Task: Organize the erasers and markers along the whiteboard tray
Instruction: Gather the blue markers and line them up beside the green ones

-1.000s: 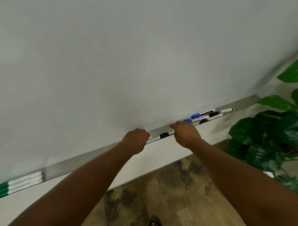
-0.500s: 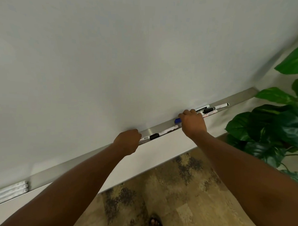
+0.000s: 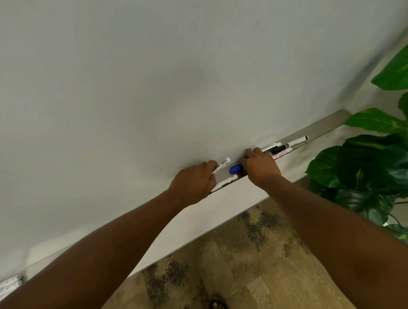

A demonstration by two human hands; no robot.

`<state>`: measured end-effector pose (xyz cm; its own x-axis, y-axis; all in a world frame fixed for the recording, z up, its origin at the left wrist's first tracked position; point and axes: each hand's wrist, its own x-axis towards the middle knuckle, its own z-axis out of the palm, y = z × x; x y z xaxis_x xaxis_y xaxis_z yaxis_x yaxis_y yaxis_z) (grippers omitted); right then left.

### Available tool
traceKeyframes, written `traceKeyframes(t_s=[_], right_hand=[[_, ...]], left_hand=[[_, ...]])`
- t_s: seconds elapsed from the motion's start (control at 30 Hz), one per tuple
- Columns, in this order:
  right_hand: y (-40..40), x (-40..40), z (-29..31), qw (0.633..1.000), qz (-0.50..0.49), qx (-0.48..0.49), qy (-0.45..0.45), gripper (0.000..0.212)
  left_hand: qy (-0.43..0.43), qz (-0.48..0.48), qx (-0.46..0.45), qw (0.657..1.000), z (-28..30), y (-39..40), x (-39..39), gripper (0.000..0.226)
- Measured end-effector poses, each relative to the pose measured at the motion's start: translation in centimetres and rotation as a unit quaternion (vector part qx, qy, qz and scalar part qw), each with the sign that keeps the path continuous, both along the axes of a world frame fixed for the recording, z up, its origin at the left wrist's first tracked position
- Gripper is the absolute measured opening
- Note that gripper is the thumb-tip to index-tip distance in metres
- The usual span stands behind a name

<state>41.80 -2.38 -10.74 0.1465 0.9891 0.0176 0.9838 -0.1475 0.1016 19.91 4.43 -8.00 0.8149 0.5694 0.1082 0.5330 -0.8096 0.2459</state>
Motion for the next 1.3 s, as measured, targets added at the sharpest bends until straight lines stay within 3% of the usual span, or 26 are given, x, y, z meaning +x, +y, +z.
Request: traceKeyframes(t_s=[0.23,0.47,0.6,0.8,1.07,1.3], right_hand=[[-2.8,2.2,-0.6,0.992,0.062,0.110,0.009,0.037],[-5.8,3.4,-0.1,0.988,0.032,0.152,0.005,0.040],[-6.6,3.4,0.4,0.983,0.015,0.181,0.006,0.046],[-7.1,4.0,0.6,0.980,-0.014,0.200,0.008,0.045],[-8.3,4.3,0.1,0.979,-0.039,0.202,0.002,0.051],[-9.1,4.5,-0.2,0.981,-0.047,0.189,-0.001,0.047]], left_hand=[[-0.027,0.020,-0.013,0.999,-1.5,0.3,4.0,0.024],[0.026,0.020,-0.040,0.999,-1.6,0.3,9.0,0.016],[0.014,-0.006,-0.053,0.998,-1.6,0.2,12.1,0.016],[0.037,-0.037,-0.023,0.998,-1.5,0.5,15.1,0.022],[0.139,-0.019,0.019,0.990,-1.4,0.1,17.1,0.014],[0.168,-0.004,0.034,0.985,-1.2,-0.3,17.2,0.015]])
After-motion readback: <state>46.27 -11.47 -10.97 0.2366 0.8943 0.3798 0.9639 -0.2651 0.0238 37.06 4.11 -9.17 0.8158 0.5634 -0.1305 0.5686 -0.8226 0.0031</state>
